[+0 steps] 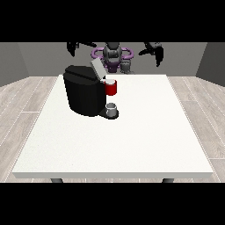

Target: Insert the coffee pod into the coffee machine and close the lid

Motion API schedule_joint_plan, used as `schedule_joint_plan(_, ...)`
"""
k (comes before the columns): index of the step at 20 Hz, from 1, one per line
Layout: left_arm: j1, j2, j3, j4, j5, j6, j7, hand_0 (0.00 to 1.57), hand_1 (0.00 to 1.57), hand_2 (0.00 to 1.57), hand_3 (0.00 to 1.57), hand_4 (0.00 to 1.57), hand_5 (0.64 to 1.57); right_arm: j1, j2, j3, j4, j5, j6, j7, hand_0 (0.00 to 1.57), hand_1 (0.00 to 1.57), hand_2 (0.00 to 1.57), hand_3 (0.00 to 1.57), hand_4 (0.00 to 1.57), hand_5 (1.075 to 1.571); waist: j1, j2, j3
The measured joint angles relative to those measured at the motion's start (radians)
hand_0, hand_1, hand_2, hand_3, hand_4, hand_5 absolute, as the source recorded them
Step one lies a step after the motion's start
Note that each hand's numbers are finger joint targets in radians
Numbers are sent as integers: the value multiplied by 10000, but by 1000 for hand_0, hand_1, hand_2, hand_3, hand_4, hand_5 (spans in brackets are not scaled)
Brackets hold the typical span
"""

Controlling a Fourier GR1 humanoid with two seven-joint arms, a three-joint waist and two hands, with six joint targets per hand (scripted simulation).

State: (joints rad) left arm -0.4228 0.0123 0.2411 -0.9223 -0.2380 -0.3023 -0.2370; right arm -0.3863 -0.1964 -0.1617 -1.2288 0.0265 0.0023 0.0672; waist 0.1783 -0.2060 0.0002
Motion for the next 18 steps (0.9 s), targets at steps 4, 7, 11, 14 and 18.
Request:
schedule_joint_plan(4,175,-69,-406,-789,252,177,318,0,0,0,0,342,1571,-567,98,-370,409,-503,3,215,0,0,0,0,129,1571,186,433,0)
schedule_joint_plan(7,465,-14,-613,-1444,419,166,422,0,0,0,0,265,1571,-888,108,-541,742,-746,10,270,0,0,0,0,168,1571,252,777,-1)
schedule_joint_plan(11,744,74,-681,-2438,693,189,851,0,0,0,0,349,1571,-1258,113,-556,1109,-933,81,337,0,0,0,0,0,1571,158,1136,1)
schedule_joint_plan(14,1054,158,-740,-3074,914,135,1032,0,0,0,0,356,1571,-1531,201,-354,1288,-843,20,347,0,0,0,0,0,1571,62,1366,-1)
schedule_joint_plan(18,1492,191,-897,-3830,1082,109,1241,0,0,0,0,362,1571,-1946,190,-225,1569,-830,79,393,0,0,0,0,0,1571,63,1596,-1)
